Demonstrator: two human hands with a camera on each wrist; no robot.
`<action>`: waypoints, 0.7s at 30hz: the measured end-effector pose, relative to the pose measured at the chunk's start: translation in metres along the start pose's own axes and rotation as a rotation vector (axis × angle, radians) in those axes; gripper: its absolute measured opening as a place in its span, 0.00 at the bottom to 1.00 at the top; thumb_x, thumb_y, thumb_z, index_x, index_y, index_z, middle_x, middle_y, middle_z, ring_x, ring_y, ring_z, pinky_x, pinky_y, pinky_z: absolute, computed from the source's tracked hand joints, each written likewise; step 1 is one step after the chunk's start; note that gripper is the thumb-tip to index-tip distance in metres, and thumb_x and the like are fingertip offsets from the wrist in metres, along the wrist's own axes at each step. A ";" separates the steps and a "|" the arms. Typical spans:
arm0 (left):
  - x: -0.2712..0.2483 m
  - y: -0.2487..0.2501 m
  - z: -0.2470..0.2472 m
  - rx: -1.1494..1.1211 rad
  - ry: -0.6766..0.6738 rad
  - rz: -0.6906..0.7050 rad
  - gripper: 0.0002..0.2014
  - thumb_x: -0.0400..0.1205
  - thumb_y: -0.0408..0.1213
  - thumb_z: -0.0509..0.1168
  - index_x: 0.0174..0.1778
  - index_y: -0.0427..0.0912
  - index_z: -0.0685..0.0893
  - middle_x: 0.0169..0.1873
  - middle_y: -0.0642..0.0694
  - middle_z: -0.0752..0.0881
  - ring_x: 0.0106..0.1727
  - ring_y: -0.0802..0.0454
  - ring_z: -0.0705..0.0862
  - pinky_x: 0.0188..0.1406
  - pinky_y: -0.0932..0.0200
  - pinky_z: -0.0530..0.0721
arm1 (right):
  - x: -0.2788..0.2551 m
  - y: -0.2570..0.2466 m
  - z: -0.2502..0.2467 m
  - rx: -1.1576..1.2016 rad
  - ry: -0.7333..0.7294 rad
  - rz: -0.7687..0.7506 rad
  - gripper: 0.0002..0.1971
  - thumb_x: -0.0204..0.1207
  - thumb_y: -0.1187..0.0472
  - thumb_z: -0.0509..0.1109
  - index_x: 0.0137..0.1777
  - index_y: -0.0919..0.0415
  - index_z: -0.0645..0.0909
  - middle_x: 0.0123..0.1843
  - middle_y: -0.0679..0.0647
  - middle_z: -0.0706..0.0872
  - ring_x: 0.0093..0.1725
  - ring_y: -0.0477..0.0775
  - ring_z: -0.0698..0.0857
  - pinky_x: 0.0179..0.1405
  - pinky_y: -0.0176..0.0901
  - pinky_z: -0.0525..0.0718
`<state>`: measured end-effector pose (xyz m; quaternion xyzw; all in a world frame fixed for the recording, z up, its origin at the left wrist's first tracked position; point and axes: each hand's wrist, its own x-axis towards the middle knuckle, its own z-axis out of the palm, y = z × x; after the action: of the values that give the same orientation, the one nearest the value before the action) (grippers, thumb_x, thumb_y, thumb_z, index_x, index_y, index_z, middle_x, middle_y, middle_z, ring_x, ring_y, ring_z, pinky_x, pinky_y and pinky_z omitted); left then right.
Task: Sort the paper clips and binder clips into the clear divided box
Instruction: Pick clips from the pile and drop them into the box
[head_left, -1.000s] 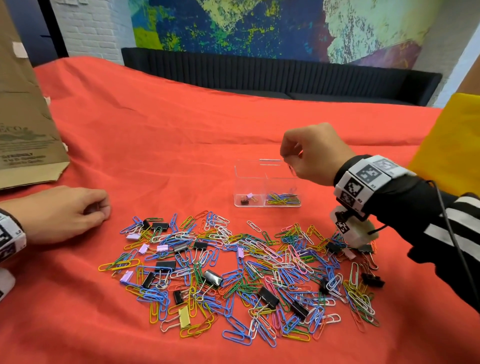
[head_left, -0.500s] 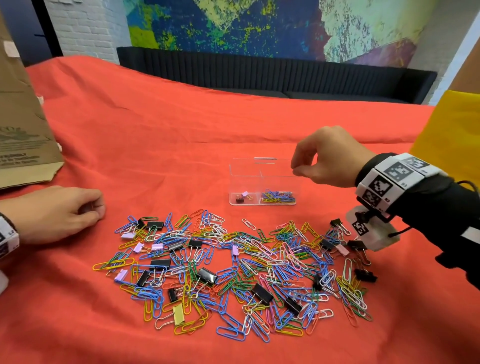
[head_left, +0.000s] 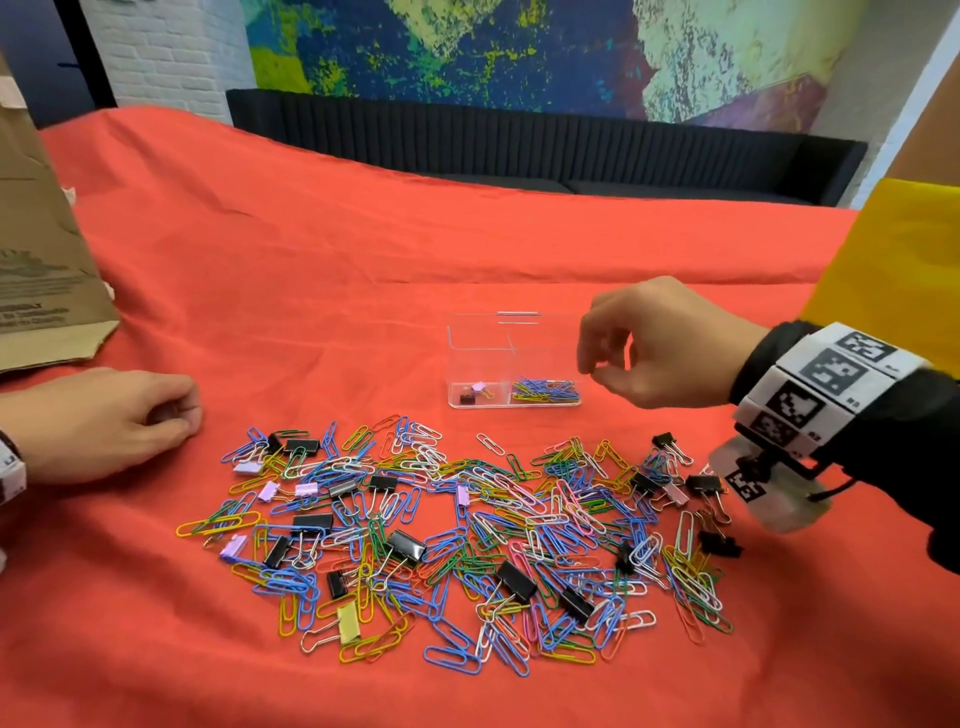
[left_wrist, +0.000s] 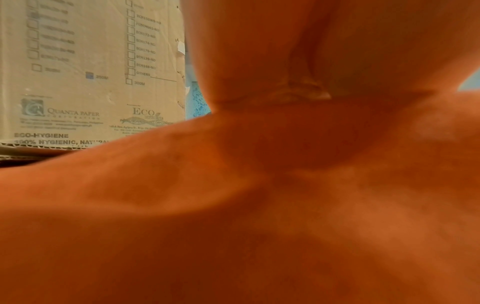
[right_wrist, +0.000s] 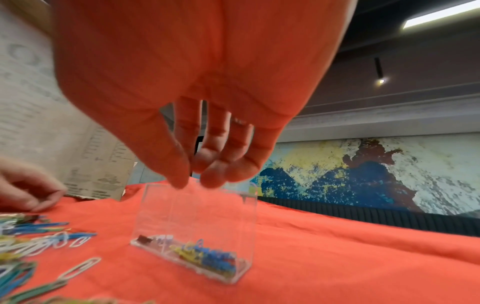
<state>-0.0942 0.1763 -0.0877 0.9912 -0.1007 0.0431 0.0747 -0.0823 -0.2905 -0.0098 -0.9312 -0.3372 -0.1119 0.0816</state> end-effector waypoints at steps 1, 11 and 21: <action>0.000 -0.001 0.001 0.004 -0.001 0.001 0.17 0.76 0.36 0.70 0.36 0.68 0.77 0.24 0.60 0.83 0.25 0.56 0.81 0.32 0.53 0.83 | -0.002 -0.002 0.003 0.009 -0.064 0.026 0.11 0.63 0.66 0.73 0.39 0.47 0.89 0.34 0.44 0.87 0.33 0.41 0.86 0.38 0.36 0.82; 0.000 0.002 0.000 -0.001 0.020 0.005 0.18 0.75 0.35 0.71 0.37 0.68 0.77 0.25 0.61 0.84 0.25 0.57 0.81 0.33 0.51 0.83 | -0.011 -0.011 0.034 0.023 -0.404 0.107 0.13 0.70 0.60 0.76 0.52 0.42 0.88 0.39 0.39 0.86 0.36 0.33 0.83 0.39 0.30 0.80; 0.001 -0.001 0.002 0.001 0.013 0.008 0.17 0.76 0.36 0.70 0.37 0.68 0.77 0.25 0.61 0.84 0.26 0.55 0.82 0.33 0.52 0.83 | -0.008 -0.008 0.033 -0.044 -0.430 0.121 0.02 0.70 0.59 0.73 0.41 0.50 0.85 0.32 0.43 0.85 0.34 0.41 0.82 0.39 0.38 0.80</action>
<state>-0.0932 0.1773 -0.0893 0.9905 -0.1039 0.0500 0.0746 -0.0889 -0.2818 -0.0432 -0.9537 -0.2877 0.0869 -0.0061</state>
